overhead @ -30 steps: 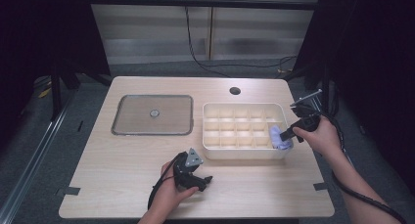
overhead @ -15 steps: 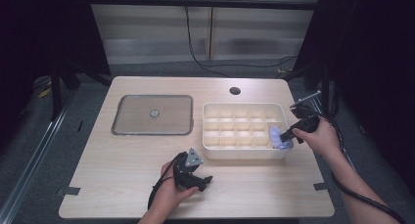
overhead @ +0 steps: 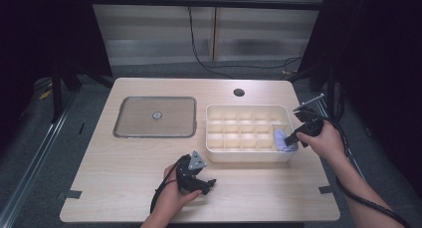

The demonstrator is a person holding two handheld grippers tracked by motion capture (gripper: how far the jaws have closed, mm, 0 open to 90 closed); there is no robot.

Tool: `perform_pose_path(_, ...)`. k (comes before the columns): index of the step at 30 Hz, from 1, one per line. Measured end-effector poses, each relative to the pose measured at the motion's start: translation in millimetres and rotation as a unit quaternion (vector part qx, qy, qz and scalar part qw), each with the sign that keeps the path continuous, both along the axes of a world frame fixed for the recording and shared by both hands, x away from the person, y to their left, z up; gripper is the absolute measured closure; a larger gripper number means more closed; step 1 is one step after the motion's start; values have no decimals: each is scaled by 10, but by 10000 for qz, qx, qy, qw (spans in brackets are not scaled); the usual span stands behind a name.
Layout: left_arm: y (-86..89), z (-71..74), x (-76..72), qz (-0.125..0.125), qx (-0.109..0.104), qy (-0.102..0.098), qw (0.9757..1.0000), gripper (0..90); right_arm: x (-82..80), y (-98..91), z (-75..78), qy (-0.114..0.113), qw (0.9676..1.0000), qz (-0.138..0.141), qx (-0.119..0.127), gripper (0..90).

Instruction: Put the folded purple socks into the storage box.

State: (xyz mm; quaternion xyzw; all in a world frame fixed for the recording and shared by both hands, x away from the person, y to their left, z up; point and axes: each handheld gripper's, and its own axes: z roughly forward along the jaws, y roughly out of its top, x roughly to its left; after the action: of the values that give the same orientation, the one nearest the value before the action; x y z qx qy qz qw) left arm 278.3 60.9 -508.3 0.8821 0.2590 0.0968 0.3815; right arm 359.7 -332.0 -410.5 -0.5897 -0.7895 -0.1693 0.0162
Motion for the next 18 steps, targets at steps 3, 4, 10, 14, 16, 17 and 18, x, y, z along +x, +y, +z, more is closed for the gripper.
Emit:
perform_pose_path(3, 0, 0, 0, 5, 0, 1, 10000, 153, -1, -9, 1, -3, 10000, -18, 39, 742)
perform_pose_path(4, 0, 2, -1, 8, 14, -1, 10000, 153, -2, -12, 5, -15, 10000, -34, 61, 741)
perform_pose_path(10, 0, 0, 0, 3, 2, 1, 10000, 153, 6, -35, 44, -17, 10000, -31, 88, 739)
perform_pose_path(14, 0, 0, -1, 2, 1, 1, 10000, 153, 6, -15, 21, -9, 10000, 28, 21, 740)
perform_pose_path(16, 0, 2, -3, 11, 14, 1, 10000, 153, 8, -7, 9, 5, 10000, 31, 4, 741)
perform_pose_path(17, 0, 2, -3, 11, 15, 2, 10000, 153, 8, 0, 0, -4, 10000, 44, 6, 741)
perform_pose_path(18, 0, 0, -3, 5, 1, 1, 10000, 153, 9, 3, -2, -3, 10000, 56, -8, 741)
